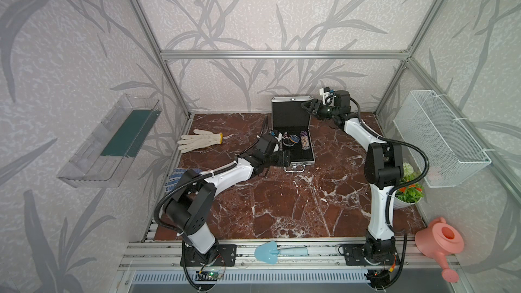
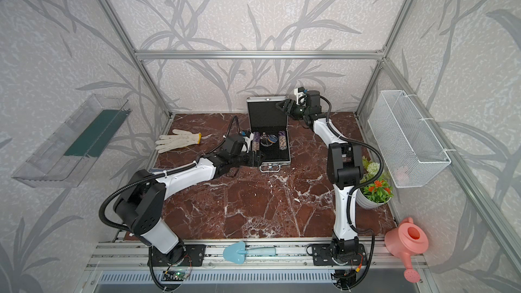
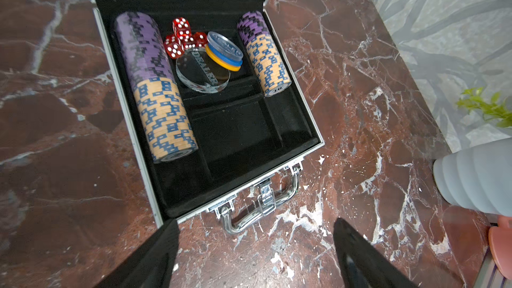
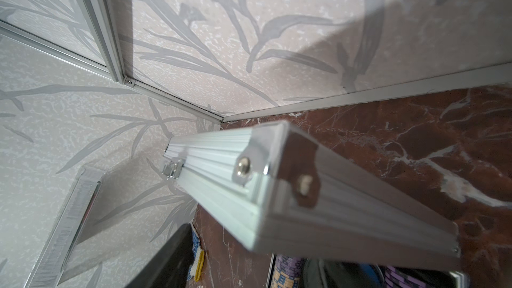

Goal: Open the poker set cases
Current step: Open the case lid on the poker set case.

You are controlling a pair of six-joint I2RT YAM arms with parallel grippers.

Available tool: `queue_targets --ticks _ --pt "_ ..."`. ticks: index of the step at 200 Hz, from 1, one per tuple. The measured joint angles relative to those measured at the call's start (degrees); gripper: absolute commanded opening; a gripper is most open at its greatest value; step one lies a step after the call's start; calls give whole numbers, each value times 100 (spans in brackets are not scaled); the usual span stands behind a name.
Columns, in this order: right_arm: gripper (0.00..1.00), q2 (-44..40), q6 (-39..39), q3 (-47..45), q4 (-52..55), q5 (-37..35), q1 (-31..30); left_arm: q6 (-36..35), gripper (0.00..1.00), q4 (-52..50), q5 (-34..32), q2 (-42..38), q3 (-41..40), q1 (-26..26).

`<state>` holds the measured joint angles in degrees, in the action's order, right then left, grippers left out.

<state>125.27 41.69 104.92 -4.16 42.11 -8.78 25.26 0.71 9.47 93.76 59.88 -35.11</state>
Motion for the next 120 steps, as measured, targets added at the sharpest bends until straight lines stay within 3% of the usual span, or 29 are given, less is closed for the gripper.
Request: queue_targets --ticks 71,120 --pt "69 -645 -164 -315 42 -2 15 -68 89 -33 -280 -835 -409 291" --pt "69 -590 -258 -39 254 2 15 -63 89 -52 -389 -1152 -800 376"
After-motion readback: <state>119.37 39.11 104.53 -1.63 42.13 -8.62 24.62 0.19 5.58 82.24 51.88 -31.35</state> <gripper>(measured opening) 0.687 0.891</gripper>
